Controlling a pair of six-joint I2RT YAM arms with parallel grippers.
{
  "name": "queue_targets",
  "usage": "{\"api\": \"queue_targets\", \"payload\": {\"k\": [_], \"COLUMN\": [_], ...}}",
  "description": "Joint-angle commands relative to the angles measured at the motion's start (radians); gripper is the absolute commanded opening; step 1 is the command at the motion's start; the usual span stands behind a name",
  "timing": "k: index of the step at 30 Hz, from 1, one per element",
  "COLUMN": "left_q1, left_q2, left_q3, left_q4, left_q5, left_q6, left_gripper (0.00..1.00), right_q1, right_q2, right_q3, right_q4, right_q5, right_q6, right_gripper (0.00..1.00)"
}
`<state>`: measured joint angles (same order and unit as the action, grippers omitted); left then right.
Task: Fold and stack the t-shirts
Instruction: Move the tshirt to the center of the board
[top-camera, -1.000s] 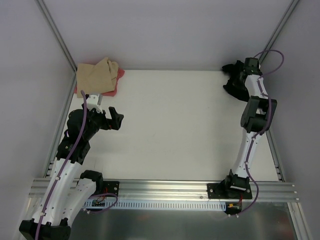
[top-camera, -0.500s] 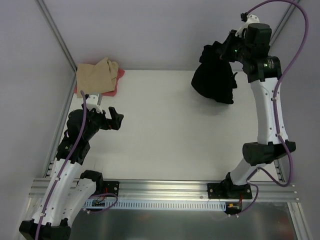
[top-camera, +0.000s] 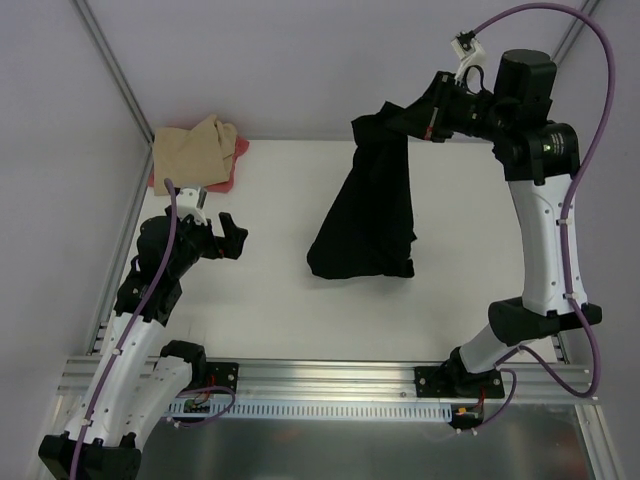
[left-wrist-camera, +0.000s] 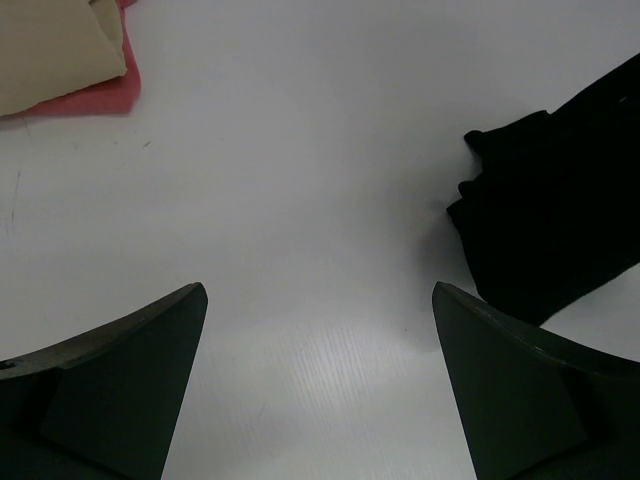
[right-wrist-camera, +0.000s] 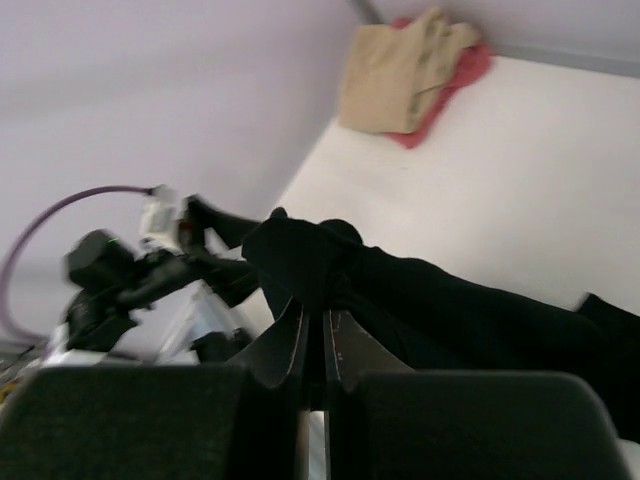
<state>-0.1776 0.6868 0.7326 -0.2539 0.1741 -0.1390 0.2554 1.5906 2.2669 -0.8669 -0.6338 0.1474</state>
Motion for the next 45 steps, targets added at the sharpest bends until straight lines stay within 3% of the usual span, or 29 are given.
{"api": "queue_targets", "payload": {"k": [1,4,11,21,24,28,31,37,41,45], "left_q1": [-0.008,-0.008,-0.007,-0.008,-0.008,-0.008,-0.008,-0.007,-0.007,-0.006], "left_q2": [-0.006,-0.004,0.008,0.006,0.008,0.005,0.010,0.026,0.014,0.014], "left_q3": [0.031,0.031,0.036,0.037,0.037,0.036,0.040,0.050,0.044,0.042], "left_q4": [0.004,0.004,0.004,0.004,0.002,0.004,0.005,0.004,0.002,0.005], "left_q5": [-0.015,-0.018,-0.008,-0.010,-0.007,-0.010,-0.013,-0.010,-0.008,-0.007], "left_q6": [0.018,0.021,0.021,0.022,0.021,0.024,0.026,0.027,0.026,0.026], "left_gripper": [0.99,0.99,0.99,0.99,0.99,0.99,0.99,0.99,0.99,0.99], "right_q1": [0.024,0.054,0.067,0.071,0.070,0.051,0.035,0.045,0.123,0.203], "right_q2": [-0.001,0.012,0.022,0.081,0.091,0.094,0.107,0.166,0.196,0.235], "right_q3": [0.034,0.020,0.045,0.020,0.037,0.106,0.187,0.185,0.128,0.131], "right_q4": [0.190,0.276,0.290,0.189,0.175,0.137,0.143,0.219,0.296,0.471], "right_q5": [-0.312,-0.375,-0.354,-0.245,-0.161,0.111,0.158,-0.134,-0.309,-0.478], "right_q6": [0.142,0.207,0.202,0.106,0.060,-0.003,0.001,0.104,0.158,0.344], "right_gripper": [0.01,0.01,0.01,0.01,0.01,0.00,0.01,0.01,0.00,0.01]}}
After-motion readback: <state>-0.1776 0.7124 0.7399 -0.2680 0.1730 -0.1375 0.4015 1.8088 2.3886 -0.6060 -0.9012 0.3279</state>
